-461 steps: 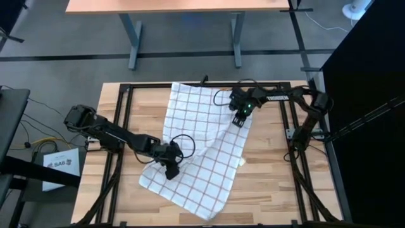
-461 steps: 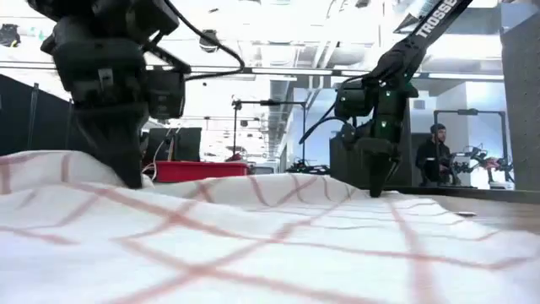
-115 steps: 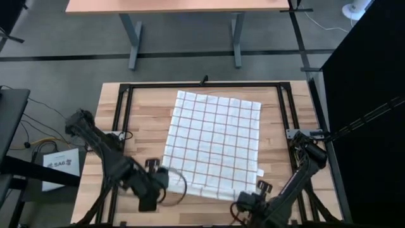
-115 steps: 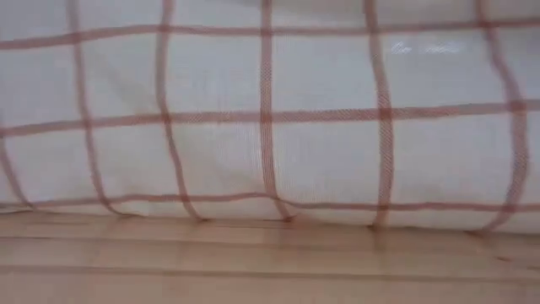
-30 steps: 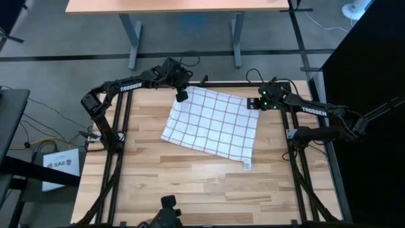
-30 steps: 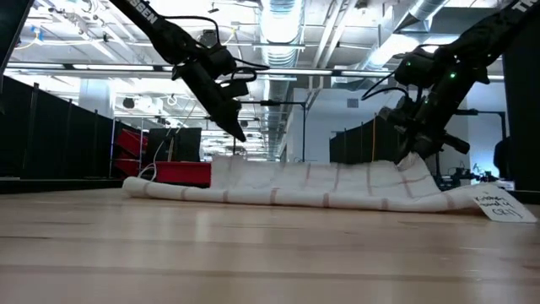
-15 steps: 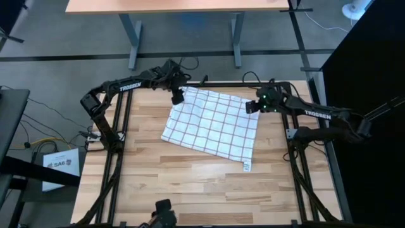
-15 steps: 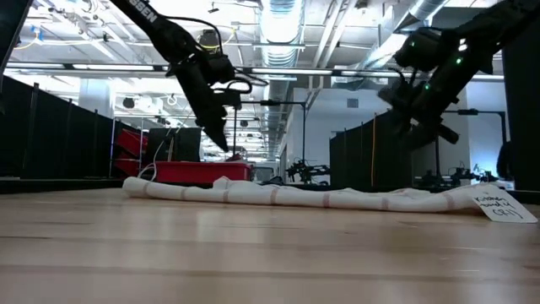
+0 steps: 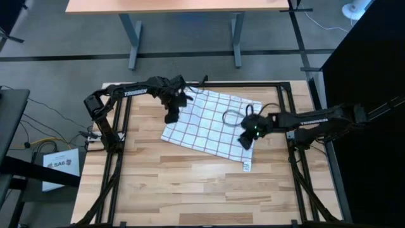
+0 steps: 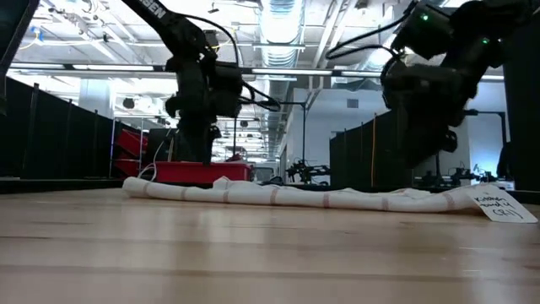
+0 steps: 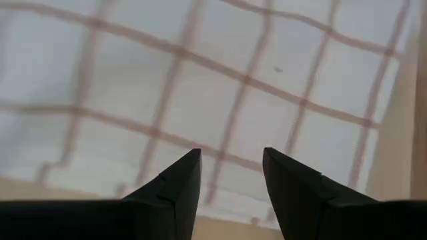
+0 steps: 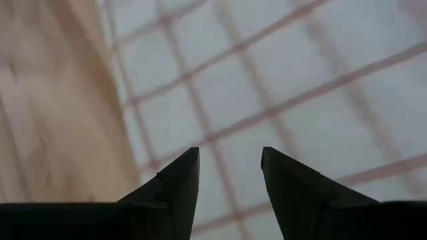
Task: Roll towel
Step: Roll the towel
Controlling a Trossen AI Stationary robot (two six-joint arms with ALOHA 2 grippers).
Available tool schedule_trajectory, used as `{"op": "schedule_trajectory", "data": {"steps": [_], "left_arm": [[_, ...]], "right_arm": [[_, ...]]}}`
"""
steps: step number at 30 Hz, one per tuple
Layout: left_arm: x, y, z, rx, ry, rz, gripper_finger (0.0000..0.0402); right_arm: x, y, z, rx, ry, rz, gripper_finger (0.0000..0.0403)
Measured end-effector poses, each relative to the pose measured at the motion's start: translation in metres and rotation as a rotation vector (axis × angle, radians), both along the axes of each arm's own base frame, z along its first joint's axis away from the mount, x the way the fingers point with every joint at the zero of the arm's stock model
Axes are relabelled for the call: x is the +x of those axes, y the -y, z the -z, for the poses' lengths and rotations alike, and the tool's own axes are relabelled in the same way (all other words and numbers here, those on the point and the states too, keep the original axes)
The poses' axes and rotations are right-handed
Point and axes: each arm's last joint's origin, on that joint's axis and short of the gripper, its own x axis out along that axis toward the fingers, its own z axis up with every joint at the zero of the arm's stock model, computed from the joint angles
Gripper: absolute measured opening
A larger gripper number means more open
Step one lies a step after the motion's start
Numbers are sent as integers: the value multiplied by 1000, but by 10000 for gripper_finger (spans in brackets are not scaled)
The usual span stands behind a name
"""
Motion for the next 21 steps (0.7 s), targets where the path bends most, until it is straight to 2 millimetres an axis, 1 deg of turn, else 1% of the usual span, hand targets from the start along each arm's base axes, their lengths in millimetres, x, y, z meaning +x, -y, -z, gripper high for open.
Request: {"op": "schedule_trajectory", "data": {"steps": [3, 5, 7, 10, 14, 17, 21], "left_arm": [[9, 10, 17, 10, -54, 15, 147], [9, 16, 36, 4, -130, 9, 147], [5, 23, 56, -21, -216, -20, 146], [-4, 33, 68, -62, -289, -66, 146], [-17, 51, 72, -92, -335, -125, 146], [-24, 68, 68, -105, -342, -189, 146], [-25, 98, 61, -102, -329, -257, 146]], "right_arm": [[4, -12, 13, 14, -78, -45, 150], [6, -17, 23, 22, -132, -56, 150], [10, -22, 30, 21, -159, -76, 150], [11, -31, 40, 24, -206, -106, 150], [13, -43, 47, 6, -242, -154, 150], [12, -52, 48, 1, -250, -192, 150], [9, -62, 47, -2, -248, -240, 150]]}}
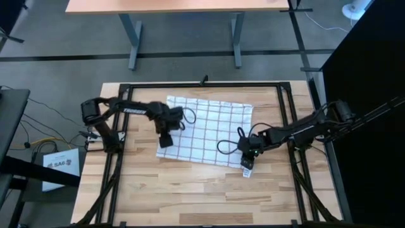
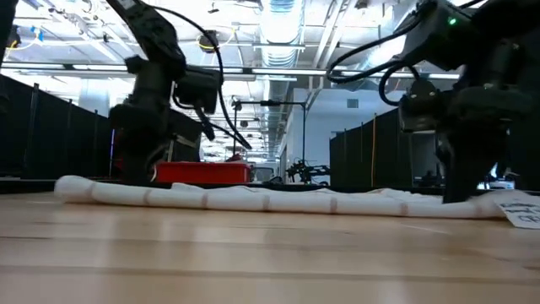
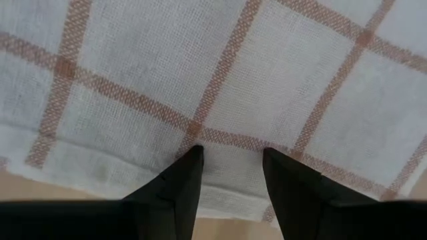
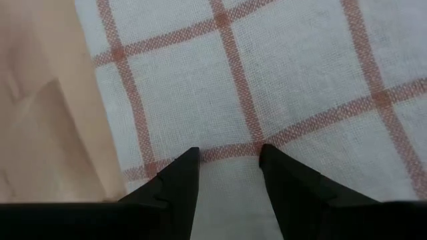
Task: Roll towel
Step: Roll the towel
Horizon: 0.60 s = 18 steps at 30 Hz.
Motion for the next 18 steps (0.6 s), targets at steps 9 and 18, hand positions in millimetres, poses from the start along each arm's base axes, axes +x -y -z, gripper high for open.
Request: {"op": "schedule_trajectory", "data": {"steps": [9, 18], "left_arm": [[-12, 75, 7, 13, -16, -111, 146], [-1, 124, -59, 130, 245, -58, 146]], "right_arm": [[-8, -27, -1, 6, 1, -144, 150], [3, -51, -44, -7, 73, -341, 150]]}}
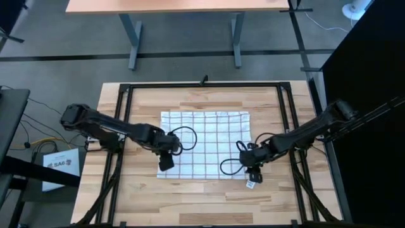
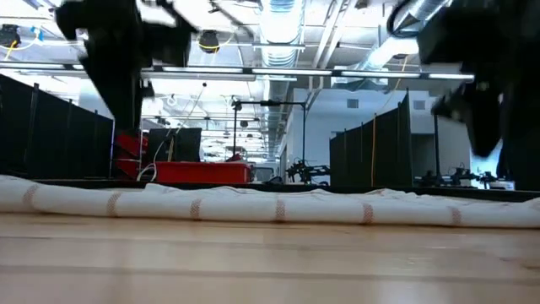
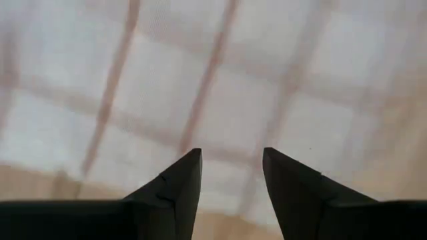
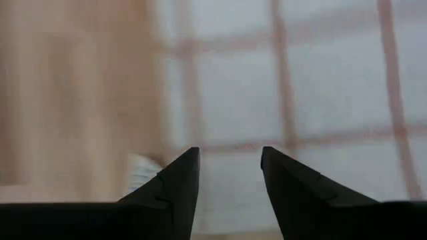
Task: Roll towel
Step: Roll the towel
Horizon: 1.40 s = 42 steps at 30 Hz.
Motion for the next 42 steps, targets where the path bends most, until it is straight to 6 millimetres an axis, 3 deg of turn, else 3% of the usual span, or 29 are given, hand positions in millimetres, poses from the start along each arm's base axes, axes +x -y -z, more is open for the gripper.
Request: {"op": "schedule_trajectory", "data": {"steps": [7, 11, 14, 17, 23, 32, 42], "left_arm": [[2, 38, -75, 197, 129, 201, 146], [5, 65, -84, 445, 137, 372, 146], [5, 79, -74, 585, 122, 470, 146], [3, 78, -46, 652, 99, 479, 146], [-10, 75, -10, 482, 30, 441, 146], [-20, 86, 9, 351, 28, 343, 146], [-8, 121, 22, 288, -5, 361, 146]], "right_arm": [[0, -27, -59, -128, 16, -155, 150], [1, -38, -74, -187, 25, -102, 150], [7, -48, -73, -189, -21, -47, 150], [19, -62, -58, -216, -74, -49, 150], [38, -69, -24, -307, -207, -78, 150], [51, -82, 12, -307, -204, -147, 150], [44, -83, 22, -326, -235, -148, 150]]}}
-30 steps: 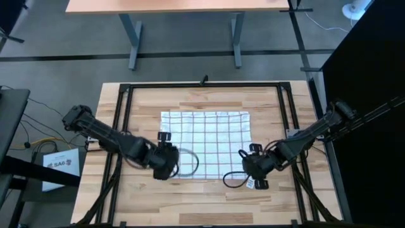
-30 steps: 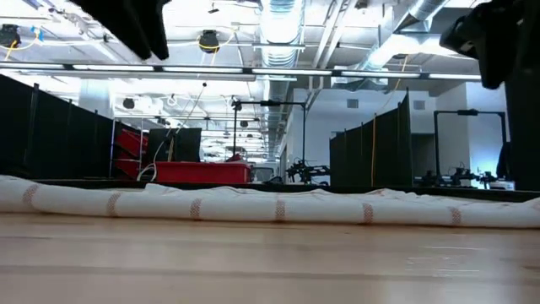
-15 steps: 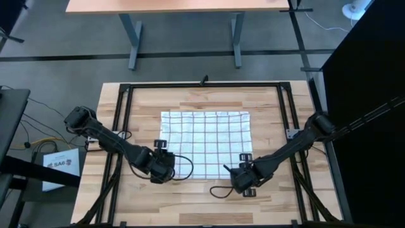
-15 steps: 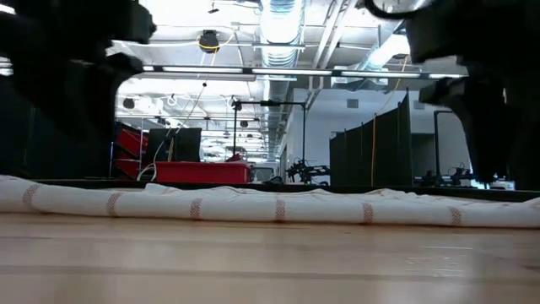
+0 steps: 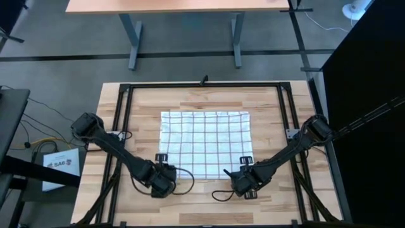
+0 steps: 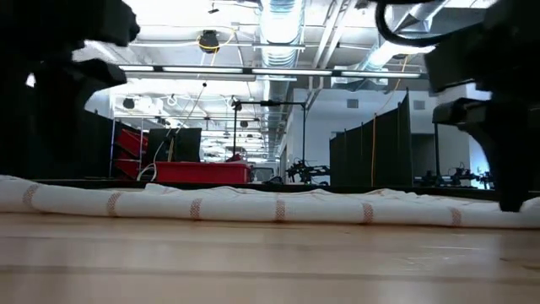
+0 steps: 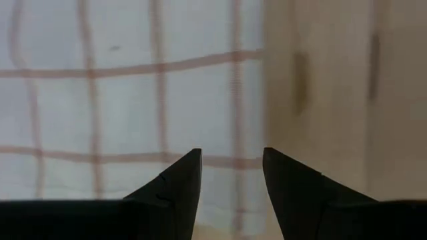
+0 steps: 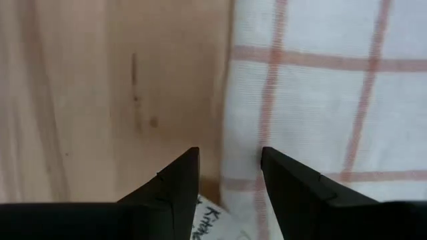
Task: Roll towel
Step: Roll the towel
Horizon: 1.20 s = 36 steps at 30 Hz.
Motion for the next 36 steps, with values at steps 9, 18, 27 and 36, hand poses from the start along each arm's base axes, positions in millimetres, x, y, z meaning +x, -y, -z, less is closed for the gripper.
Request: {"op": "schedule_trajectory", "data": {"steps": [9, 18, 27, 36], "left_arm": [[9, 10, 38, 73, -105, -27, 146], [9, 12, 49, 123, -80, -92, 146], [9, 13, 51, 141, -41, -142, 38], [4, 21, 49, 126, 1, -186, 0]], "right_arm": [[-6, 3, 14, 46, 8, 10, 150], [-11, 7, 23, 48, 3, 73, 150], [-12, 7, 25, 46, 15, 107, 89], [-16, 2, 26, 61, 5, 125, 2]]}}
